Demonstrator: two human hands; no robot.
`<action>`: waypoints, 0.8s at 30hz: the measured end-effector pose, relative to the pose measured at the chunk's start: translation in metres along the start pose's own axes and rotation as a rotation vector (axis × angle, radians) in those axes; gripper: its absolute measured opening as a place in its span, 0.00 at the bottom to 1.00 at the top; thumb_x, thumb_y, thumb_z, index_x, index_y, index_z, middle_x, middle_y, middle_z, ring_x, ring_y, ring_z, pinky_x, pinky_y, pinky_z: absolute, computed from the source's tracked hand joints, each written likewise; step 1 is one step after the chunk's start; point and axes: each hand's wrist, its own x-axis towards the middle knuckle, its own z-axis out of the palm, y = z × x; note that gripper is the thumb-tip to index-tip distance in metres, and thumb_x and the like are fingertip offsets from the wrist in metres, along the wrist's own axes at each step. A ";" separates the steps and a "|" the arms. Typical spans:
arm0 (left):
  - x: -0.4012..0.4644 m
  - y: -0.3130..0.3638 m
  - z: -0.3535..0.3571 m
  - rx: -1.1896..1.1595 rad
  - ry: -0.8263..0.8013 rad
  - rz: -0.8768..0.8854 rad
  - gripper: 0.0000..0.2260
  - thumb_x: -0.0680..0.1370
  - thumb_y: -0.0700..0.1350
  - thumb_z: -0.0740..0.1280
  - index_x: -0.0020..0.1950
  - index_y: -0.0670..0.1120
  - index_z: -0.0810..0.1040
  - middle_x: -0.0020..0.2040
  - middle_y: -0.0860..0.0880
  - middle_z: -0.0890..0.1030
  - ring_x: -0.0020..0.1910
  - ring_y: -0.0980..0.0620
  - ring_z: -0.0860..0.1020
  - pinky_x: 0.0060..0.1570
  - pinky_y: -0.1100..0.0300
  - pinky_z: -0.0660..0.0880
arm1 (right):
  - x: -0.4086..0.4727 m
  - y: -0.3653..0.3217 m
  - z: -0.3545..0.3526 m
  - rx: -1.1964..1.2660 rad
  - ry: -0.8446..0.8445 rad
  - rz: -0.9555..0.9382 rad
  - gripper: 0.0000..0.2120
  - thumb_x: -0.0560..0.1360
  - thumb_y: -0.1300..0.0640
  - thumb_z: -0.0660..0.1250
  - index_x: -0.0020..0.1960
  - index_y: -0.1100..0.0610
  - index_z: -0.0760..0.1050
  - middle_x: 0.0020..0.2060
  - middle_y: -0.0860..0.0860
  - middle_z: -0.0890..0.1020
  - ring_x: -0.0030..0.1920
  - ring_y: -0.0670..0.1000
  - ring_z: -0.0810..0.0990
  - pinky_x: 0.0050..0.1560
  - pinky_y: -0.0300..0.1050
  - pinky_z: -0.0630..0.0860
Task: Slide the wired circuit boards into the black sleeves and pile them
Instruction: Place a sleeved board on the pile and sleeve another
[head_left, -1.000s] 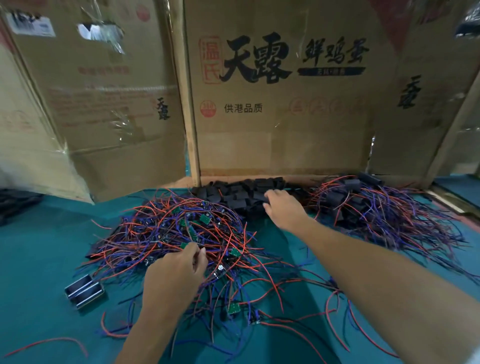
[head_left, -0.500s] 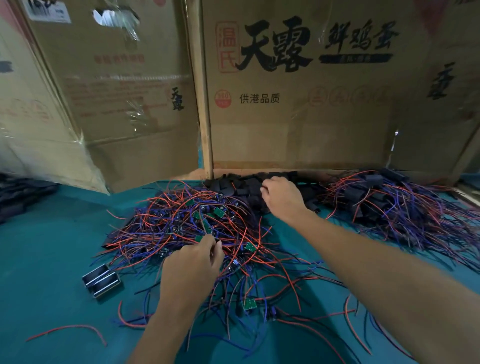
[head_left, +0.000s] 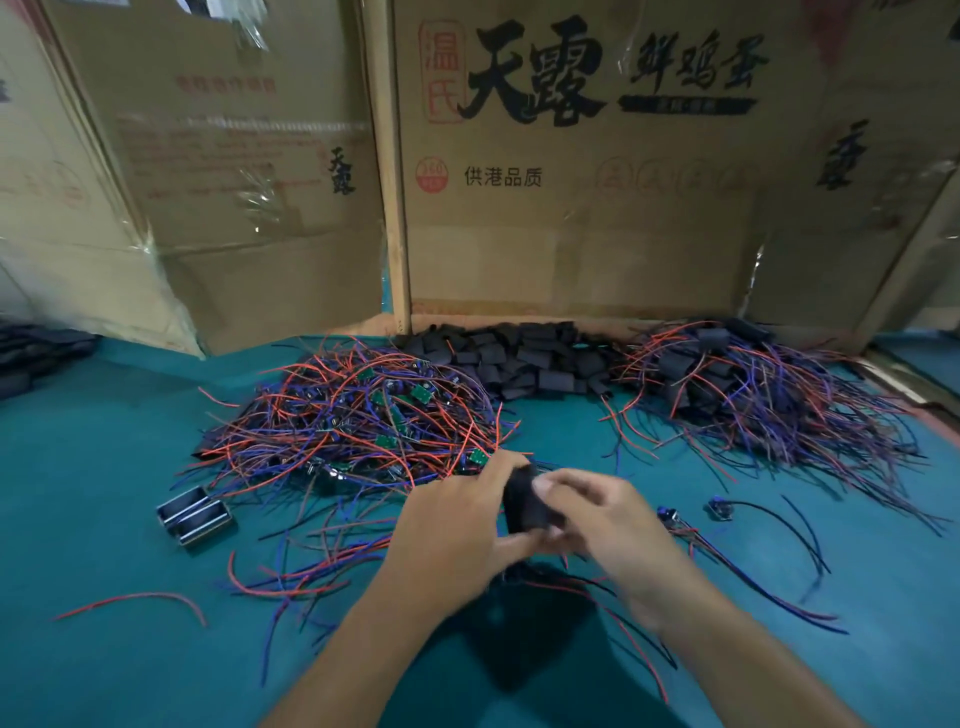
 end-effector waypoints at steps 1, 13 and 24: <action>-0.001 0.001 0.000 -0.077 -0.030 -0.025 0.26 0.69 0.70 0.66 0.62 0.58 0.70 0.31 0.55 0.74 0.41 0.49 0.78 0.38 0.54 0.66 | -0.001 0.002 -0.005 0.216 -0.105 0.106 0.11 0.79 0.58 0.64 0.50 0.67 0.78 0.41 0.59 0.76 0.37 0.53 0.77 0.46 0.49 0.77; 0.010 -0.058 -0.022 -0.013 -0.032 -0.245 0.09 0.81 0.56 0.64 0.46 0.53 0.76 0.37 0.54 0.75 0.40 0.56 0.72 0.40 0.56 0.71 | 0.008 0.011 -0.010 0.485 0.020 0.084 0.12 0.73 0.57 0.68 0.49 0.65 0.79 0.39 0.58 0.82 0.37 0.53 0.81 0.33 0.42 0.78; 0.010 -0.063 0.007 0.191 -0.222 -0.196 0.14 0.81 0.53 0.65 0.66 0.55 0.72 0.60 0.53 0.72 0.63 0.51 0.70 0.59 0.57 0.72 | 0.011 0.010 -0.017 0.485 0.078 0.096 0.13 0.77 0.54 0.66 0.50 0.65 0.80 0.39 0.57 0.82 0.37 0.51 0.78 0.30 0.40 0.76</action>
